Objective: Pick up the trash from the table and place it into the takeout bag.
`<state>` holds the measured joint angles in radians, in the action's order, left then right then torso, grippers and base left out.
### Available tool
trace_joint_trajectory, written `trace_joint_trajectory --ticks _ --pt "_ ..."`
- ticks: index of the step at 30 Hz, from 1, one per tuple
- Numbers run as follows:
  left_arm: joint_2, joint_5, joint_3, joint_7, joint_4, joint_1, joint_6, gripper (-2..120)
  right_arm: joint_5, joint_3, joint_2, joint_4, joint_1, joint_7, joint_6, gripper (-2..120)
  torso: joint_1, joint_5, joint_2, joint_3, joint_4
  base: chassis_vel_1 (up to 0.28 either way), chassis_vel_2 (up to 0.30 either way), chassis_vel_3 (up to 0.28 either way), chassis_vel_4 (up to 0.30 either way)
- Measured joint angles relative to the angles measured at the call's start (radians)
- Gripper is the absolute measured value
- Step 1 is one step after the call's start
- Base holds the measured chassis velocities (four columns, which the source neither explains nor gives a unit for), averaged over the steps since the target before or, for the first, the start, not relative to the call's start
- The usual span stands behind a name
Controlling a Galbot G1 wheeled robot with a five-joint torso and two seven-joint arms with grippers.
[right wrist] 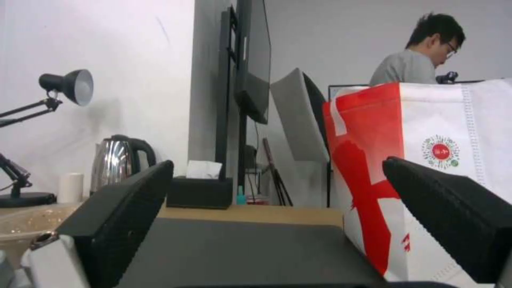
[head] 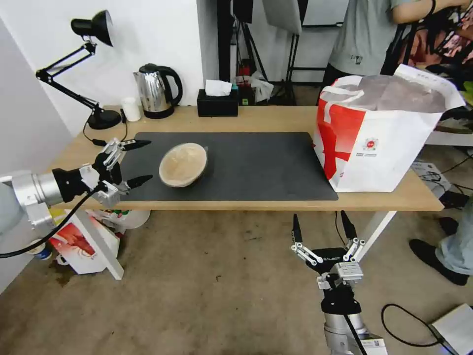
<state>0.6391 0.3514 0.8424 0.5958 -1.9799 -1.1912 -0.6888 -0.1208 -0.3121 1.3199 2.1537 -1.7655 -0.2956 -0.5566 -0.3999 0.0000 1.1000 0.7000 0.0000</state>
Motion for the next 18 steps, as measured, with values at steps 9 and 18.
trace_joint_trajectory --ticks 9,18 --pt "0.012 0.005 -0.030 -0.001 0.004 0.013 0.007 100 0.000 0.000 0.000 0.000 0.000 0.000 0.000 100 0.000 0.0000 0.000 0.000 0.0000 0.000 0.000 0.000 0.000" --pt "0.025 0.022 -0.058 -0.001 0.011 0.027 0.007 100 0.000 0.000 0.000 0.000 0.000 0.000 0.000 100 0.000 0.0000 0.000 0.000 0.0000 0.000 0.000 0.000 0.000"
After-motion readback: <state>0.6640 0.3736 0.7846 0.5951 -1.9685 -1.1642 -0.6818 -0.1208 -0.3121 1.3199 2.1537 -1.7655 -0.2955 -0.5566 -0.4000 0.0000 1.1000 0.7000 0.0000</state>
